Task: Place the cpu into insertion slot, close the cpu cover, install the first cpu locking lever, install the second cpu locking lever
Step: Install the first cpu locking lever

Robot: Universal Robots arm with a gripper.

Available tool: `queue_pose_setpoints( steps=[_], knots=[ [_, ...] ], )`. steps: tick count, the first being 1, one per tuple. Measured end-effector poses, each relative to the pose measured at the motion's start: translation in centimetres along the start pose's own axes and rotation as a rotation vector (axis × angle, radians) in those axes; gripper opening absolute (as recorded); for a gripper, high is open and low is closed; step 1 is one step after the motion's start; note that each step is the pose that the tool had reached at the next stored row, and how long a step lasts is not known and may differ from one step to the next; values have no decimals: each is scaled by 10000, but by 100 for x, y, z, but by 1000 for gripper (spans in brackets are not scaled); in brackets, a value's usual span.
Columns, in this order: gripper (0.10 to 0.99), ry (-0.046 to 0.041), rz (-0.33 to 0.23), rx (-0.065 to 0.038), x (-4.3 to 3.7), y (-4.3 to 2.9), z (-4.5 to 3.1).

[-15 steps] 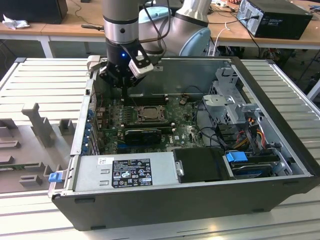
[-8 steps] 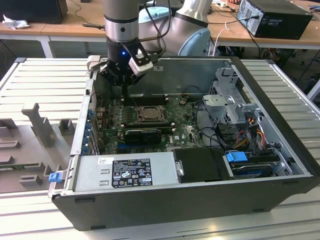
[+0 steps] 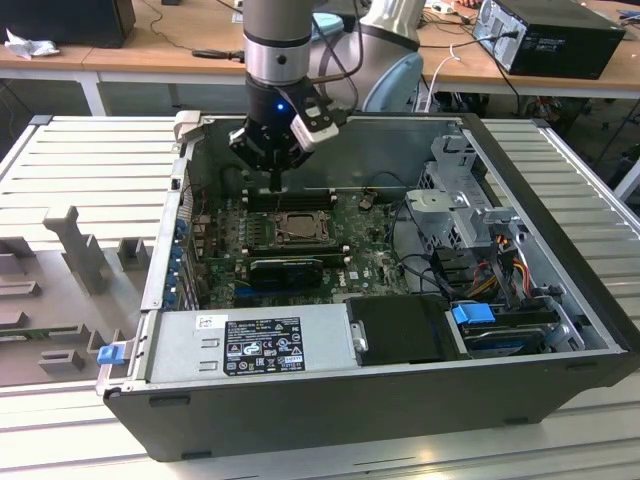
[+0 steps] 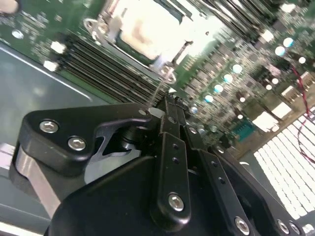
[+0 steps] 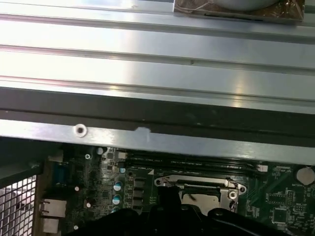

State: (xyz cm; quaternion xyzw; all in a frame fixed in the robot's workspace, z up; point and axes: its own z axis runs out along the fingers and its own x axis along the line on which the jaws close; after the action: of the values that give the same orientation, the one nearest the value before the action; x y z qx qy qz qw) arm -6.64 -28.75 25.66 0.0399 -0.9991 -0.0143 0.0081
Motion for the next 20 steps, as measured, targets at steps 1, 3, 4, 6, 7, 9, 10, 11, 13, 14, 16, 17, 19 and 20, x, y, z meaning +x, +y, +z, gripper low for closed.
queue_pose_setpoints(
  steps=[1,3,4,6,7,9,10,11,13,14,16,17,19,20],
  knots=[
    [106,0,-2,0,-34,-3,2],
    [106,2,0,0,-116,-10,7],
    [106,2,-3,0,-150,-13,9],
    [106,3,0,0,-211,-17,12],
    [106,0,5,-41,-260,-22,16],
    [106,-16,46,-232,-265,-23,23],
    [106,-24,67,-321,-266,-24,26],
    [106,-33,90,-420,-268,-25,30],
    [106,-47,123,-549,-277,-29,57],
    [106,-45,125,-550,-278,-32,78],
    [106,-56,124,-547,-280,-39,101],
    [106,-65,124,-550,-281,-39,119],
    [106,-67,122,-577,-287,-41,140],
    [106,-70,123,-638,-288,-42,145]
  ],
)
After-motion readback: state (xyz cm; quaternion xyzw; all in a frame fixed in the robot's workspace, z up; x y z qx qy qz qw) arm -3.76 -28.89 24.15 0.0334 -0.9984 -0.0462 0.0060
